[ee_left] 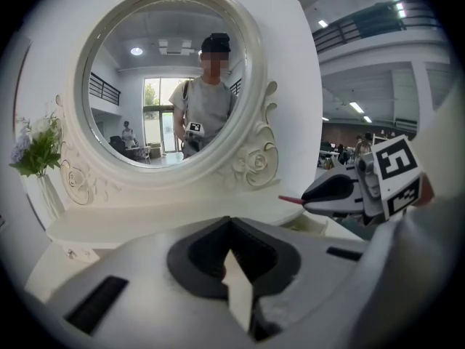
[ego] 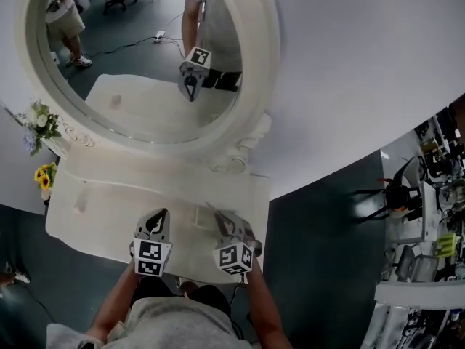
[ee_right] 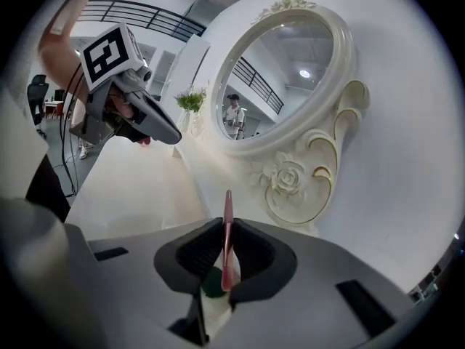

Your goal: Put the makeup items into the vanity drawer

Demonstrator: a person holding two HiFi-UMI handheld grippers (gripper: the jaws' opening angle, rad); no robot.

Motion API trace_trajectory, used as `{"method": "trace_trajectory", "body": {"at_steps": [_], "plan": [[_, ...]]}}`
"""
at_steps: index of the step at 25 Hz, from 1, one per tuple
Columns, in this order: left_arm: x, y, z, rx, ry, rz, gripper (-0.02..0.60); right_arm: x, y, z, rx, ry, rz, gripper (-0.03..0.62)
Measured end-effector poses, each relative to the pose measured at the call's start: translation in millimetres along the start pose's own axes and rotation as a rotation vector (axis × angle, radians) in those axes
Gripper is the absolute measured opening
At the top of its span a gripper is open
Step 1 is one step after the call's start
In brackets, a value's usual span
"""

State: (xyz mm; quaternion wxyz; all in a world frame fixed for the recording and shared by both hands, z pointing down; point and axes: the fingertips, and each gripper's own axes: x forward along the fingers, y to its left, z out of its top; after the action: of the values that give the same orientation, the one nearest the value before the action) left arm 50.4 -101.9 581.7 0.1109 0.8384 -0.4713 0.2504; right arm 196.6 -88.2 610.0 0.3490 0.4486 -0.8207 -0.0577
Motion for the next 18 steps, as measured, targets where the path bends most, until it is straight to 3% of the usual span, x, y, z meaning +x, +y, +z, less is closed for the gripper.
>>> {"method": "trace_trajectory", "body": {"at_steps": [11, 18], "plan": [[0, 0, -20, -0.016, 0.045, 0.021, 0.0, 16, 26, -32, 0.011, 0.05, 0.076, 0.057], [-1, 0, -27, -0.017, 0.059, 0.025, 0.0, 21, 28, -38, 0.044, 0.063, 0.069, 0.058]]}}
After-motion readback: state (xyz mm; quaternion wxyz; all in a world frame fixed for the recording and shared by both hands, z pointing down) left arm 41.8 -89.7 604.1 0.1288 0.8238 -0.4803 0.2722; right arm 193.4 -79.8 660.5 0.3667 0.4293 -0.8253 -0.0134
